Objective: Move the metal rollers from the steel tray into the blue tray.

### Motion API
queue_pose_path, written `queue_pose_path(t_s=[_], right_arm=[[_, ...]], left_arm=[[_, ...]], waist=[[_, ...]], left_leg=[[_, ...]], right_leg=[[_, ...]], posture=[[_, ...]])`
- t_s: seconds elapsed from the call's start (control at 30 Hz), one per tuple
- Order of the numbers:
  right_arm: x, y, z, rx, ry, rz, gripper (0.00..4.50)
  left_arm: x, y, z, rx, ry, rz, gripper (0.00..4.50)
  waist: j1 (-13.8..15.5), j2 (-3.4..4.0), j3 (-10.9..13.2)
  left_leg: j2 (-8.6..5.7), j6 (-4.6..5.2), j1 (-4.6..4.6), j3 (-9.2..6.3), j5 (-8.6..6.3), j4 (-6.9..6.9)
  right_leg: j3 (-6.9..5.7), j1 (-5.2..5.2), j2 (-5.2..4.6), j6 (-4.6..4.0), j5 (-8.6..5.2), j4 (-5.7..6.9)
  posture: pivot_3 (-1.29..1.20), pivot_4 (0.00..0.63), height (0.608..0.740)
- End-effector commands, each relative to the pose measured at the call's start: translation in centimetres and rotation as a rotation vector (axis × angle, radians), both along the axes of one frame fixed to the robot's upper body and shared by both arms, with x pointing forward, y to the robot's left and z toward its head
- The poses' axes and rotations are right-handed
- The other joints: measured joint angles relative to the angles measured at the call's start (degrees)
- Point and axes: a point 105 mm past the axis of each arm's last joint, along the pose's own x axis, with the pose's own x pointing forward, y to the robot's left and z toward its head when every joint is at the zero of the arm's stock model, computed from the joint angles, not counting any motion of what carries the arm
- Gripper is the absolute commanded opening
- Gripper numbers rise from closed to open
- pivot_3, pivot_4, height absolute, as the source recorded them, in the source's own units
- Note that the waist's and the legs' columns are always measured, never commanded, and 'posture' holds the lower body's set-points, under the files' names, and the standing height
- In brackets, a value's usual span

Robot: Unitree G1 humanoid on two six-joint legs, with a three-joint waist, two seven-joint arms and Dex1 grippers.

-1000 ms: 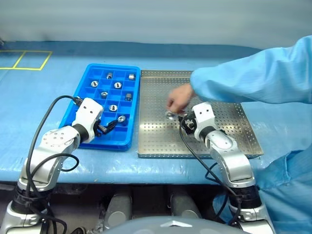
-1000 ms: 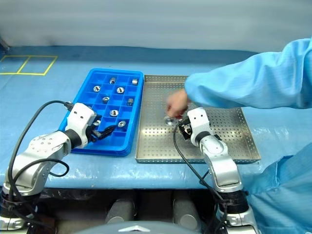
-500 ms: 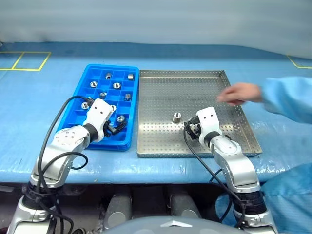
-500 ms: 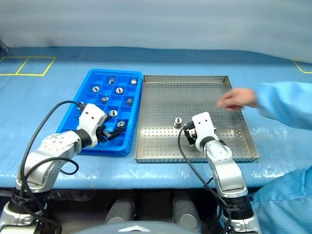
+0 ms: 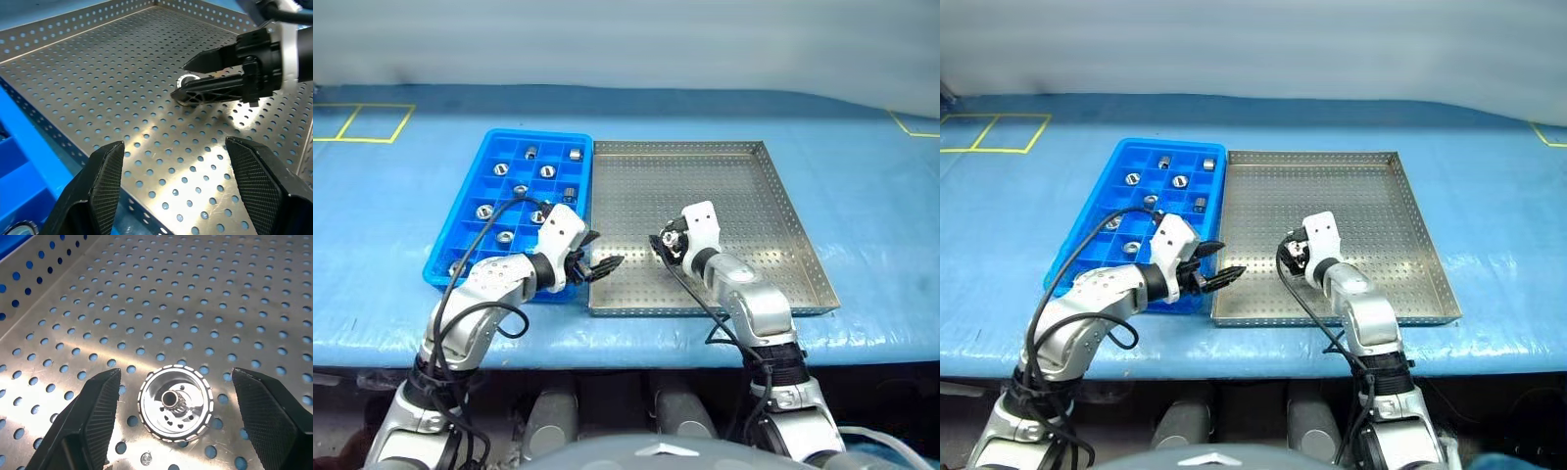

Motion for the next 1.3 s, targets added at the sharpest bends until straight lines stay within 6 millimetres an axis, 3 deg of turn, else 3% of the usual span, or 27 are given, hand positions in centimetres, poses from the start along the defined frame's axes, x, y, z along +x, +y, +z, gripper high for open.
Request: queue_pose_path(t_s=[0.03,0.07,0.17,0.27,0.33,0.43,0.6,0.67,0.77,0.9,1.3], right_arm=[[0.7,0.1,1.1,0.02,-0.053,-0.004,3.8],[0.7,0.2,0.9,0.027,-0.048,-0.004,3.8],[0.6,0.1,1.0,0.033,-0.051,-0.009,3.22],[0.7,0.0,1.7,0.034,-0.077,-0.028,2.21],[0.7,0.1,2.1,0.025,-0.092,-0.026,1.85],[0.4,1.1,3.0,0.021,-0.122,0.013,1.85],[-1.1,6.2,7.1,0.078,-0.235,0.238,1.85],[-1.7,7.8,7.6,0.091,-0.242,0.307,1.85],[-3.9,12.4,8.3,0.119,-0.262,0.501,1.85],[-5.6,16.2,7.8,0.115,-0.256,0.659,1.85],[-4.9,20.0,7.6,0.14,-0.258,0.742,1.85]], left_arm=[[-0.4,-0.9,0.7,-0.015,-0.017,-0.054,3.62],[-0.5,-0.9,0.6,-0.01,-0.017,-0.053,3.62],[-0.3,-0.5,0.5,-0.003,-0.017,-0.029,3.62],[0.0,0.3,0.4,0.002,-0.015,0.003,3.62],[0.1,0.8,0.3,0.01,-0.015,0.02,3.62],[0.3,2.0,0.6,0.021,-0.027,0.064,3.62],[0.7,7.4,1.8,0.108,-0.081,0.272,3.62],[0.7,9.1,2.0,0.162,-0.08,0.336,3.62],[0.1,12.4,3.2,0.243,-0.09,0.452,3.62],[-0.9,14.8,3.3,0.31,-0.071,0.528,3.62],[-2.0,15.4,2.9,0.315,-0.054,0.589,3.62]], waist=[[0.05,0.0,0.0],[0.07,0.0,0.0],[0.07,0.0,0.0],[0.08,0.01,0.0],[0.06,0.01,0.0],[0.05,0.01,0.0],[-0.58,0.03,0.01],[-0.44,0.03,0.01],[-0.1,0.03,0.01],[0.68,0.05,0.03],[2.86,-0.03,0.01]], left_leg=[[0.0,0.0,0.0,0.0,0.0,0.01],[0.0,0.0,0.01,0.0,0.0,0.02],[0.0,0.0,0.0,0.0,0.0,0.03],[0.0,0.0,0.01,-0.01,0.0,0.02],[0.0,0.0,0.0,0.0,0.0,0.02],[0.0,0.0,0.0,0.0,0.0,0.02],[0.05,0.0,0.0,0.01,0.0,-0.03],[0.07,0.0,0.04,-0.03,0.0,-0.04],[0.09,0.0,0.07,-0.06,0.0,-0.04],[0.09,-0.01,0.06,-0.09,0.0,-0.08],[0.1,-0.04,0.08,-0.11,0.0,-0.13]], right_leg=[[0.0,0.0,0.0,0.0,0.0,0.01],[0.0,0.01,0.0,0.0,0.0,0.02],[0.0,0.01,0.0,0.01,0.0,0.02],[0.01,0.01,0.0,0.01,0.0,0.02],[0.01,0.0,0.0,0.01,0.0,0.02],[0.01,0.0,0.0,0.0,0.0,0.02],[0.02,-0.08,0.04,0.0,0.0,0.06],[0.0,-0.09,0.07,-0.06,-0.04,0.19],[-0.03,-0.08,0.09,-0.14,-0.09,0.24],[-0.06,-0.1,0.08,-0.19,-0.12,0.23],[-0.13,-0.12,0.06,-0.2,-0.12,0.21]], posture=[[0.06,0.15,0.74],[0.07,0.15,0.74],[0.07,0.15,0.74],[0.06,0.15,0.74],[0.07,0.15,0.74],[0.07,0.15,0.74],[0.09,0.15,0.74],[0.11,0.15,0.74],[0.14,0.15,0.74],[0.17,0.15,0.74],[0.24,0.15,0.74]])
